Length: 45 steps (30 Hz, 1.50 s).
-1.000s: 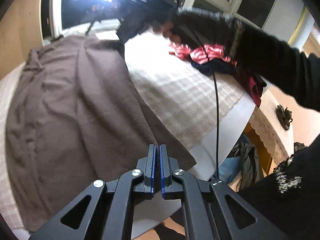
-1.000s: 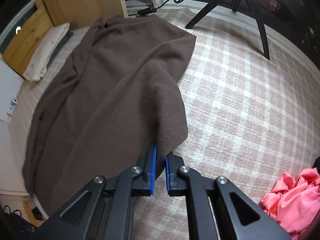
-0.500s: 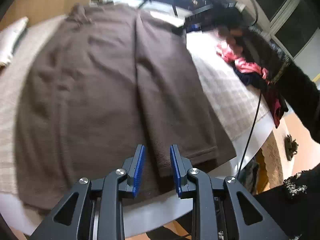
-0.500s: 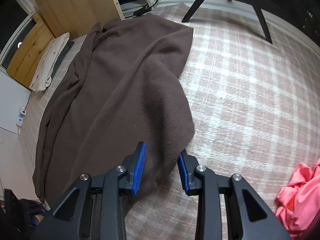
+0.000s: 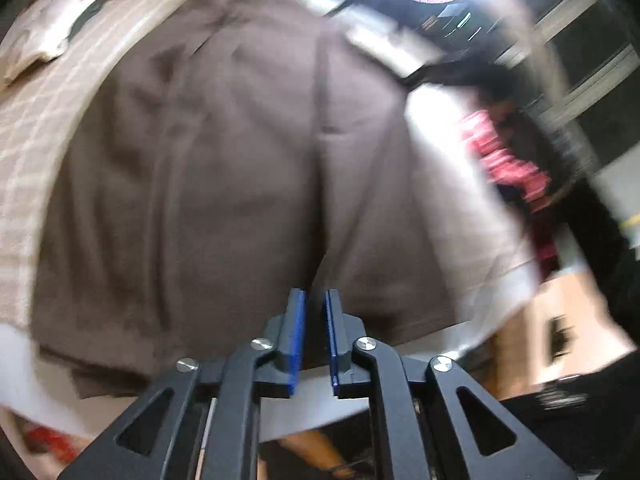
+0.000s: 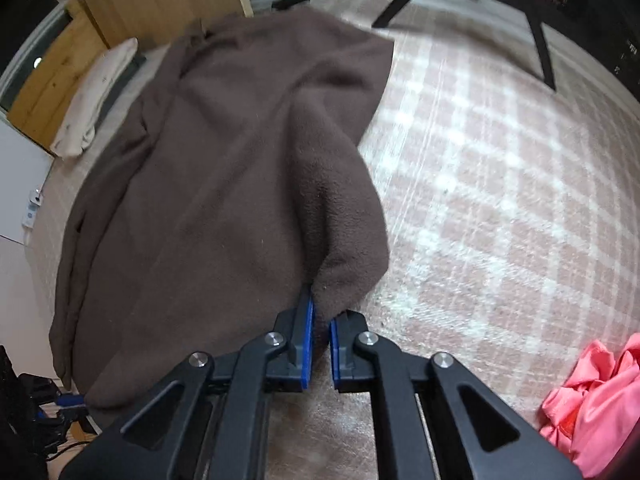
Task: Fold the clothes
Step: 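Release the brown fleece edge with both grippers and pull back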
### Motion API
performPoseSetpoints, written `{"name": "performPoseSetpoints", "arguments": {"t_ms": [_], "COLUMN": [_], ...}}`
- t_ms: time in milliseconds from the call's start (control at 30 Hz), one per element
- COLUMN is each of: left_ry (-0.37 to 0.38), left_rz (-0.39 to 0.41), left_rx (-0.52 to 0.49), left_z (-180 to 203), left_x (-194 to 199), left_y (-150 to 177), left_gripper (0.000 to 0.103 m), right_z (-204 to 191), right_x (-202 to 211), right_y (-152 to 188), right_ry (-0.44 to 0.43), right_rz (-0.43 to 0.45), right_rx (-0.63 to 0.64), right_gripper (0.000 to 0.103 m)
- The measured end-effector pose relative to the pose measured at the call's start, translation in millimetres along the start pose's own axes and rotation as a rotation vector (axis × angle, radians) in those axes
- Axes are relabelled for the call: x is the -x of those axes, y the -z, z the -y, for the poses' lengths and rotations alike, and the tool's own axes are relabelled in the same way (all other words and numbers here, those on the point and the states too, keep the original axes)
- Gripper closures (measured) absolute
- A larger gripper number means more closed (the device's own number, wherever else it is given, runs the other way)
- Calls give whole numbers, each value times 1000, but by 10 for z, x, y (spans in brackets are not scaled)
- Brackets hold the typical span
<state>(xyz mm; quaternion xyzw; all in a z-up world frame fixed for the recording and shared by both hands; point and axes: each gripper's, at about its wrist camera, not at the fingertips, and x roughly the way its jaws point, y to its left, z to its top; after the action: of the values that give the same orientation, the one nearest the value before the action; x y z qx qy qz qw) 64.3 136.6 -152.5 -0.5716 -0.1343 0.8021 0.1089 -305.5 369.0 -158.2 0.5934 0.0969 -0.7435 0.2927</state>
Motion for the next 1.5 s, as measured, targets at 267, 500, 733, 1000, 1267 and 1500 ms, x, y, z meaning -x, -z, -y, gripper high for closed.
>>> {"name": "performPoseSetpoints", "arguments": {"t_ms": [267, 500, 733, 1000, 1267, 1500], "left_ry": [-91, -190, 22, 40, -46, -87], "left_rz": [127, 24, 18, -14, 48, 76], "left_rx": [-267, -521, -376, -442, -508, -650], "left_z": [668, 1079, 919, 1217, 1307, 1724], "left_x": [252, -422, -125, -341, -36, -477], "left_y": [43, 49, -117, -3, 233, 151], "left_gripper": [68, 74, 94, 93, 65, 58], "right_z": [-1, -19, 20, 49, 204, 247], "right_x": [34, -7, 146, 1, 438, 204], "right_y": [37, 72, 71, 73, -8, -139], "right_ry": [-2, 4, -1, 5, -48, -90], "right_rz": [-18, -21, 10, -23, 84, 117], "right_rx": [4, 19, 41, 63, 27, -5], "right_gripper": [84, 84, 93, 92, 61, 59]}}
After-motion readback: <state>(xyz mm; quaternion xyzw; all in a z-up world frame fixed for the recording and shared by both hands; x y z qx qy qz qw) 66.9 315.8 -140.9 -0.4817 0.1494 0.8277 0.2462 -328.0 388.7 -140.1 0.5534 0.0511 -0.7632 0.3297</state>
